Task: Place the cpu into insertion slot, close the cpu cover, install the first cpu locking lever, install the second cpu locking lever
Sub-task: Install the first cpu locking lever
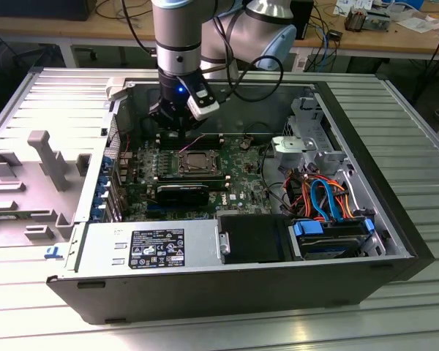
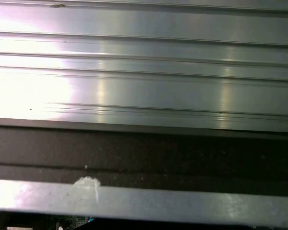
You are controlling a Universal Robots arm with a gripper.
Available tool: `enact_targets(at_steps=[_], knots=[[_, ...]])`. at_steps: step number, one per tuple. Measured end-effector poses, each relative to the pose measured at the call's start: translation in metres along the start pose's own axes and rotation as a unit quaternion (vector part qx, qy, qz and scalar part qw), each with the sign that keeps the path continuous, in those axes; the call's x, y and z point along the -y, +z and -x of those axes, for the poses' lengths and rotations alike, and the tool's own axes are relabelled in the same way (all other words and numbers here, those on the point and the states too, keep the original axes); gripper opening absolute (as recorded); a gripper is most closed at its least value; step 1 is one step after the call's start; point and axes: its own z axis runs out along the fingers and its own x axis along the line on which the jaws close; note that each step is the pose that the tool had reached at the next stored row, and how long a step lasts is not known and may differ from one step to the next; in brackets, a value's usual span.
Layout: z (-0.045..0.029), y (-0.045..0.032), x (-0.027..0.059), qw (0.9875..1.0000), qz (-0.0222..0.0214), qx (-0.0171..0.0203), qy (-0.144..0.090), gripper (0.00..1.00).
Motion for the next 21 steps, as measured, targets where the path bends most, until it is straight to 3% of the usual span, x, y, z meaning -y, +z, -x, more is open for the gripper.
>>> enact_targets(at_steps=[21], knots=[[0.0062,0.0038,0.0003,1.0000,-0.0018,-0.0001,0.000,0.11]])
